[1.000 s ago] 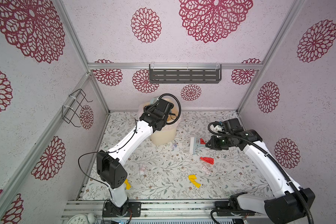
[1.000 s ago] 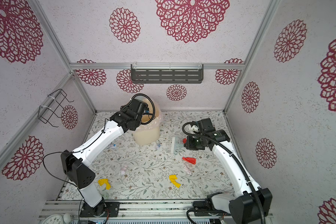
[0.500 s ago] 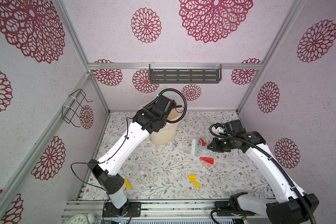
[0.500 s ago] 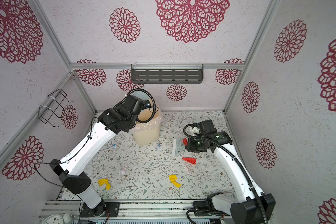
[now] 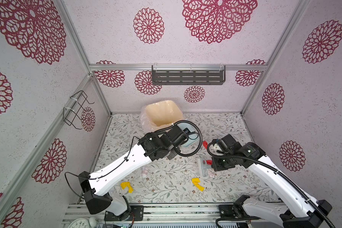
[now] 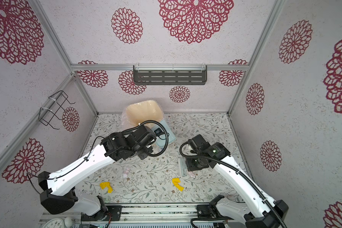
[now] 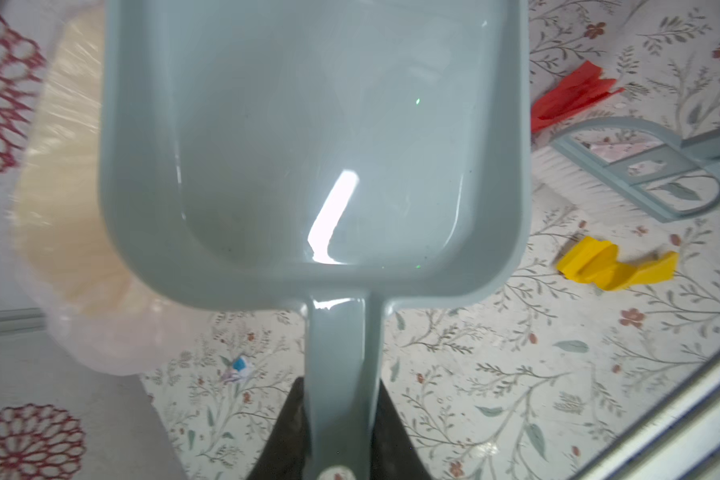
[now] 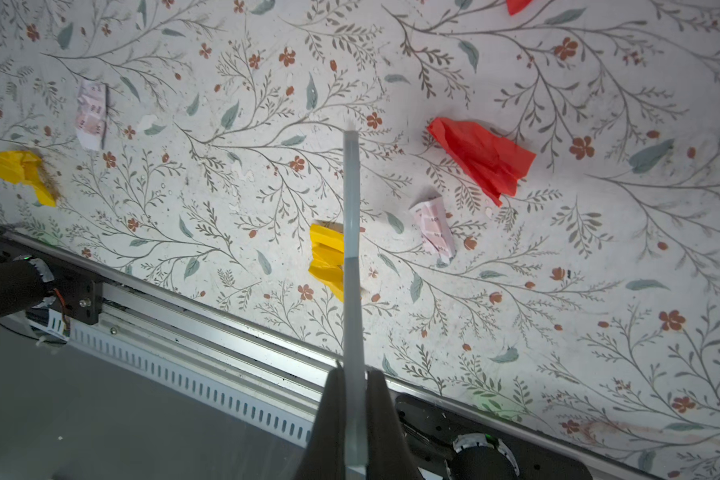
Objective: Sweep away the paper scraps from the table
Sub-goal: 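Lower the dustpan beside the yellow scrap with the left while the right approaches it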
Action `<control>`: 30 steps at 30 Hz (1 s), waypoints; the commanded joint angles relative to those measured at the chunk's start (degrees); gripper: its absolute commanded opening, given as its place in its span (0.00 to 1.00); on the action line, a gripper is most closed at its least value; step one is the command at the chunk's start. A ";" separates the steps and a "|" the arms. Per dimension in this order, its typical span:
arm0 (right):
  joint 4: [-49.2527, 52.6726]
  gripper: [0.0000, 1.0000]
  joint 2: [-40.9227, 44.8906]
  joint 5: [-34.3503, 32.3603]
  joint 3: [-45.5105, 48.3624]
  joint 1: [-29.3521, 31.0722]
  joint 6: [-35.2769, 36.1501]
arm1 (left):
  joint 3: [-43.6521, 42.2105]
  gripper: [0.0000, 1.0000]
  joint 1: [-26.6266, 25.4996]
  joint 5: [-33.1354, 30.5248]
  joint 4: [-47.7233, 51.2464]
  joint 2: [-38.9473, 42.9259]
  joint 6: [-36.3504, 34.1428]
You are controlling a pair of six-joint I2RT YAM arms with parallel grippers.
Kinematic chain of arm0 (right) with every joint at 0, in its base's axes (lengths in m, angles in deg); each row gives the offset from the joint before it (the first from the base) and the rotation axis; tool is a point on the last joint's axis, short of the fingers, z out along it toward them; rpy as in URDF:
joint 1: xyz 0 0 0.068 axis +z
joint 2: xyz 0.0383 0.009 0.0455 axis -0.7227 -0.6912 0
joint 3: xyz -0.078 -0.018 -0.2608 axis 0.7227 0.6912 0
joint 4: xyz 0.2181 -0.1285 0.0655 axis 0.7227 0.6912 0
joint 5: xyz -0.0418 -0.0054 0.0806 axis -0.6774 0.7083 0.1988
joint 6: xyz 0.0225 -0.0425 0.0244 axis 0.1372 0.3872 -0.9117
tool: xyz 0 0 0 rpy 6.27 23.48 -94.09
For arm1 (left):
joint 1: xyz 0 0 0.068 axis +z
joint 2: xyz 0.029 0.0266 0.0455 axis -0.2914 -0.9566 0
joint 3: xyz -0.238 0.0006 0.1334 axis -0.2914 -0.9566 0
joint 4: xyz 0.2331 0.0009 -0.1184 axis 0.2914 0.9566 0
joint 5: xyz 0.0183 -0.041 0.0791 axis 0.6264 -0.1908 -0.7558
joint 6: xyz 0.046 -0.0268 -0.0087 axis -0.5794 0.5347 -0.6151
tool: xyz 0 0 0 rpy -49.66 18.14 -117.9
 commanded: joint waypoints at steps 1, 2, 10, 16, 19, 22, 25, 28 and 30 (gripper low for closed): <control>3.58 0.00 2.12 -4.26 0.87 3.15 -5.53 | -5.42 0.00 -1.70 9.53 -0.62 3.57 9.68; 3.84 0.00 2.38 -4.74 1.17 4.05 -6.33 | -7.33 0.00 -2.30 11.03 -1.53 4.10 11.05; 7.54 0.00 2.43 -7.97 2.50 10.67 -13.02 | -19.77 0.00 -5.64 18.89 -4.79 7.21 18.57; 6.53 0.00 1.94 -7.60 5.08 11.79 -14.94 | -25.96 0.00 -5.91 20.87 -6.56 9.62 21.41; 4.72 0.00 1.22 -6.74 6.13 12.34 -15.54 | -27.95 0.00 -6.23 21.60 -6.53 9.65 22.71; 2.46 0.00 0.54 -5.75 6.57 12.98 -16.12 | -29.04 0.00 -6.99 22.31 -6.53 9.48 23.84; -0.27 0.00 -0.54 -4.52 6.92 13.63 -16.63 | -28.68 0.00 -7.89 21.99 -5.36 8.61 24.95; -2.60 0.00 -1.61 -3.91 6.60 14.11 -16.82 | -28.72 0.00 -8.45 21.87 -4.50 8.57 26.22; -4.03 0.00 -2.32 -3.40 5.95 14.25 -16.98 | -29.07 0.00 -8.65 21.94 -4.08 9.06 27.34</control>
